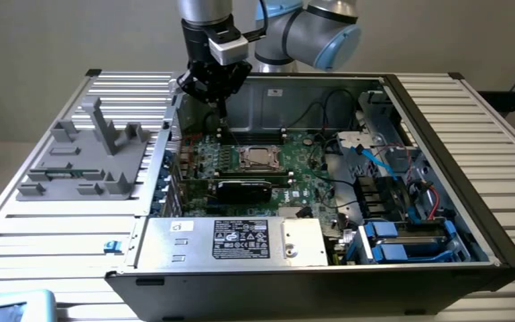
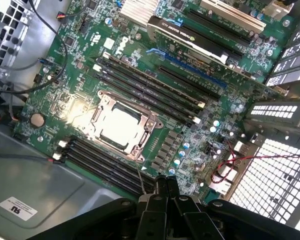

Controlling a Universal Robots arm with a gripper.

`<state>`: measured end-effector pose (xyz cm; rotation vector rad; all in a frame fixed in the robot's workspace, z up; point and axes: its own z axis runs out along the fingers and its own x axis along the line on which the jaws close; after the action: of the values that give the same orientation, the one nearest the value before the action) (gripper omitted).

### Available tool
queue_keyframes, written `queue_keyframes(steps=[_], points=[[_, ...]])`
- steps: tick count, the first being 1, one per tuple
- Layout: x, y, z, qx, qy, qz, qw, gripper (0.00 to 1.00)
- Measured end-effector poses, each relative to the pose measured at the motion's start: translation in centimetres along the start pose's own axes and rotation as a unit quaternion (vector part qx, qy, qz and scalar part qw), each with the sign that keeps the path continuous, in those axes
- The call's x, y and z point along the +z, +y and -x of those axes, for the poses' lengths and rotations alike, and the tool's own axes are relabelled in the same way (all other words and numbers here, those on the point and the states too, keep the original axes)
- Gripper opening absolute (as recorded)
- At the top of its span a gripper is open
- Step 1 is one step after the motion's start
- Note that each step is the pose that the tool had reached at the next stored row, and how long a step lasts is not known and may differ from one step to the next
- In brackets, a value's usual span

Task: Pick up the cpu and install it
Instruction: 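Install the first cpu locking lever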

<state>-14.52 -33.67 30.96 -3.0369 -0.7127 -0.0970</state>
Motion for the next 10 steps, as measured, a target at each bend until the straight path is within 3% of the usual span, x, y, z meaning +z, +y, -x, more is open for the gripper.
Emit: queue_keyframes(steps=[4,5,6,9,10], points=[[0.07,0.0,0.0,0.028,0.0005,0.0014,0.9996,0.11],[0.12,-0.01,0.03,0.032,0.0014,-0.0002,0.9995,0.11],[0.14,-0.04,0.09,0.035,0.0033,-0.0042,0.9994,0.11],[0.15,-0.1,0.22,0.042,0.013,-0.0248,0.9987,0.11],[0.16,-0.11,0.24,0.045,0.0153,-0.0297,0.9984,0.11]])
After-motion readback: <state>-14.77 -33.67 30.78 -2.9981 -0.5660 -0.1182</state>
